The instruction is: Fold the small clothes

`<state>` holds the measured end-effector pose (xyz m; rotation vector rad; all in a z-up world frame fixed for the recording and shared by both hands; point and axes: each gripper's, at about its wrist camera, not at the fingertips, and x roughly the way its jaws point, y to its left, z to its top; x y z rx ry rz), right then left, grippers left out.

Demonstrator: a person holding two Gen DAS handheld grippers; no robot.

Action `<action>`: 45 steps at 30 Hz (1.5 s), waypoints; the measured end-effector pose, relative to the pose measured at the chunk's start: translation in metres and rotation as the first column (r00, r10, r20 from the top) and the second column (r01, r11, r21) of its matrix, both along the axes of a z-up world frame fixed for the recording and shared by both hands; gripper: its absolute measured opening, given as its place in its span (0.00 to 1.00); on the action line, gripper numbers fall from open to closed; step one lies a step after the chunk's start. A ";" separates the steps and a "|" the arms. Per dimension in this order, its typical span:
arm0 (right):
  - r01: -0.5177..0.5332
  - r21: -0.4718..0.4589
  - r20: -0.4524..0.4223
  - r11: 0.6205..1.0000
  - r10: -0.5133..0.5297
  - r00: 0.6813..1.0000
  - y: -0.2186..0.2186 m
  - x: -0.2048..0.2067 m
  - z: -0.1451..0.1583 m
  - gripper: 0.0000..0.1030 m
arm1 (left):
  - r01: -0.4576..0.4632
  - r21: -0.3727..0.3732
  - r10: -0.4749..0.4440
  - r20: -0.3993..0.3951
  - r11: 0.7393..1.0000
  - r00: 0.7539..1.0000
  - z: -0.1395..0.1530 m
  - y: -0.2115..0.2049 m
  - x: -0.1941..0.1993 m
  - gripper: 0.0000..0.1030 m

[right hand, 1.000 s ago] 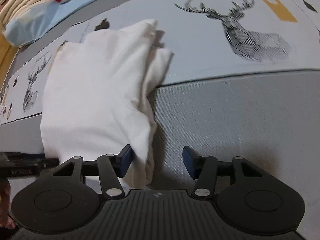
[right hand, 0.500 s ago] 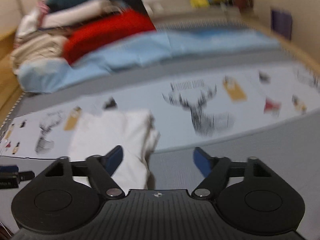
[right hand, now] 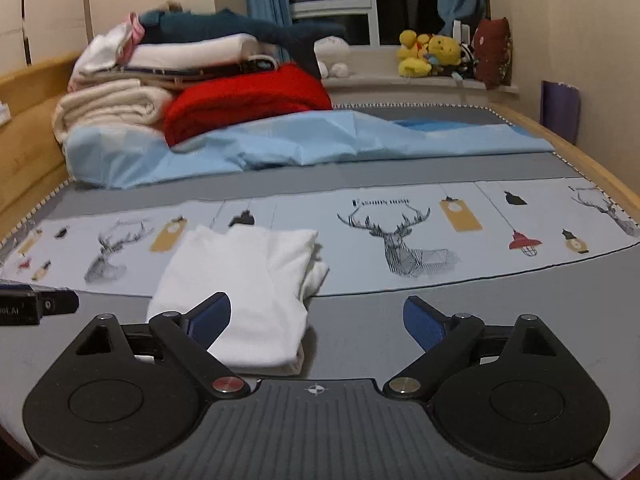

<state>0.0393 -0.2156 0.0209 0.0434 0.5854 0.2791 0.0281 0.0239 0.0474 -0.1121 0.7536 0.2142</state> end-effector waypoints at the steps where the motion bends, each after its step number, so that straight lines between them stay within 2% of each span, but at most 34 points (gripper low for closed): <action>1: -0.004 0.001 0.004 1.000 0.004 1.000 0.002 0.000 -0.002 0.91 | -0.011 -0.004 0.011 -0.004 1.000 1.000 -0.001 0.001 0.002 0.86; 4: -0.013 -0.014 -0.039 1.000 0.012 0.999 0.008 0.004 -0.012 0.91 | -0.022 -0.015 0.022 -0.017 1.000 1.000 -0.005 0.004 0.005 0.86; 15: -0.079 -0.053 -0.045 0.995 0.077 0.996 0.029 0.005 -0.019 0.91 | -0.014 -0.035 0.012 -0.037 0.999 0.999 -0.009 0.004 0.008 0.86; 45: -0.080 -0.035 -0.065 0.996 0.077 0.995 0.027 0.008 -0.022 0.91 | -0.002 -0.044 0.000 -0.036 0.999 0.999 -0.010 0.003 0.006 0.86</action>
